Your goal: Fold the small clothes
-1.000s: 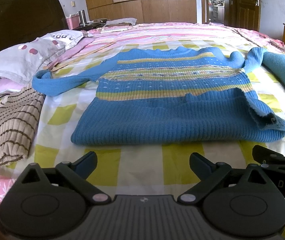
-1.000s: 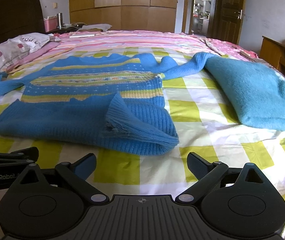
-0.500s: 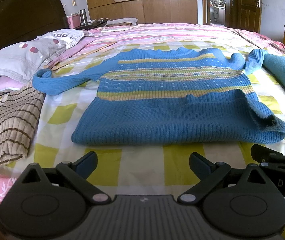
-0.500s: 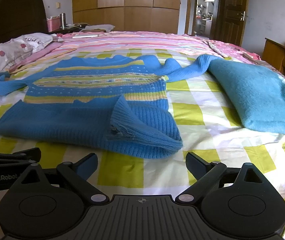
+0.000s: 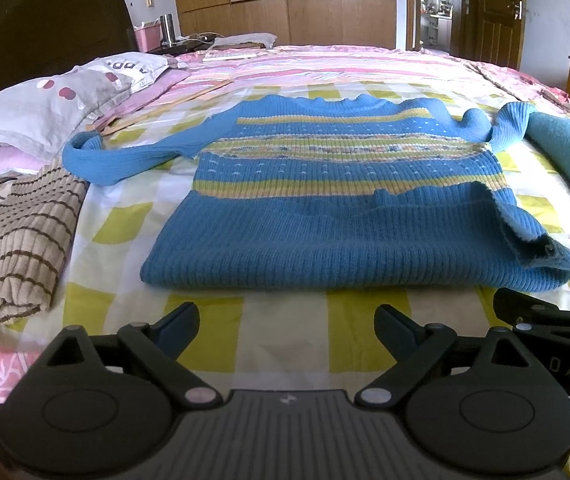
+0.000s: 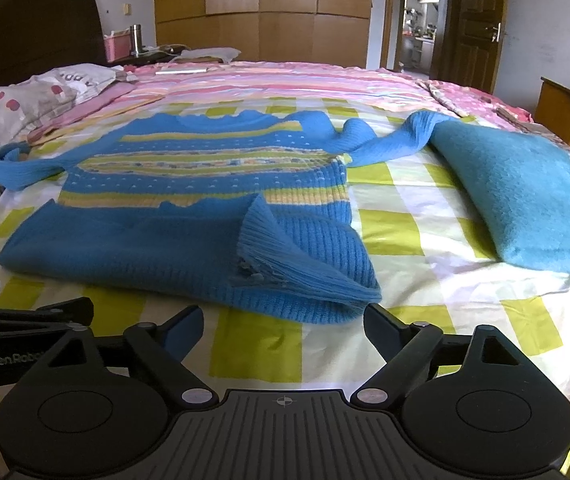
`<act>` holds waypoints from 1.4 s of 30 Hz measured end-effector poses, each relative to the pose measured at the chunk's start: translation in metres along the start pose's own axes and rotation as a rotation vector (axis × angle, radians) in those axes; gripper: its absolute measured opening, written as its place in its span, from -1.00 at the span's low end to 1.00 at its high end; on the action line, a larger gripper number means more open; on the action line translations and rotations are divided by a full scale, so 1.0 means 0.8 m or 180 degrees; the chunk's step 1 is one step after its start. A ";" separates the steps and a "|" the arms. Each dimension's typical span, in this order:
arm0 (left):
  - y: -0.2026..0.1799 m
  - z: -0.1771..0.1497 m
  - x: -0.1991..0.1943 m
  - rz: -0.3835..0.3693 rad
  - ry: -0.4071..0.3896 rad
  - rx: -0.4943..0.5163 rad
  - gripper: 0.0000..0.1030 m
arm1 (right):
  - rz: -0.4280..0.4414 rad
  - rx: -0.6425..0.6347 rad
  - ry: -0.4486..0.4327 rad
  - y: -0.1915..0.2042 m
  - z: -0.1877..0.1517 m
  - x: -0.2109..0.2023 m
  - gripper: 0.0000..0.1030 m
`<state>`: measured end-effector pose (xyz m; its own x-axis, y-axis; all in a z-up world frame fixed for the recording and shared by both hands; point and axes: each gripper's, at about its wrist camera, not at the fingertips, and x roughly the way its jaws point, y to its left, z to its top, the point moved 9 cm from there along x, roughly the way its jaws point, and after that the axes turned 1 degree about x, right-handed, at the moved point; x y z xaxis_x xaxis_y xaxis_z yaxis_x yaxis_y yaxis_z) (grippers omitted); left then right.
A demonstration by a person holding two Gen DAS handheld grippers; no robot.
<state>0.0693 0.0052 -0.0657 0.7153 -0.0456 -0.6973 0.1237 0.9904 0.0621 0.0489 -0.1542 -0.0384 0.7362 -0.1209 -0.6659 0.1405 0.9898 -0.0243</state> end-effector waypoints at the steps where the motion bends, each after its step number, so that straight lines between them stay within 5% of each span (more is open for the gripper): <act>1: 0.000 0.000 0.000 -0.0002 -0.0001 -0.0004 0.90 | 0.0008 0.0000 0.0000 0.001 0.000 0.000 0.65; 17: 0.034 0.020 -0.013 -0.0077 -0.0150 -0.0165 0.89 | 0.0061 -0.0187 -0.0201 0.002 0.018 -0.003 0.64; 23: 0.076 0.045 -0.006 0.0008 -0.0267 -0.0033 0.90 | 0.0068 -0.0314 -0.0348 -0.004 0.036 -0.005 0.64; 31: 0.105 0.060 0.052 0.0103 -0.0057 0.0283 0.87 | 0.0100 -0.0290 -0.0169 -0.008 0.043 0.030 0.50; 37: 0.118 0.058 0.078 -0.0014 0.0142 0.0258 0.40 | 0.0242 -0.0269 -0.0024 -0.005 0.044 0.045 0.30; 42: 0.120 0.058 0.089 -0.0304 0.0250 0.0035 -0.23 | 0.0445 -0.0235 0.0152 0.005 0.046 0.058 -0.04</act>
<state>0.1645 0.0908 -0.0763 0.6438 -0.1287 -0.7543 0.1964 0.9805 0.0003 0.1079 -0.1583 -0.0417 0.7125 0.0206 -0.7013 -0.0115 0.9998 0.0176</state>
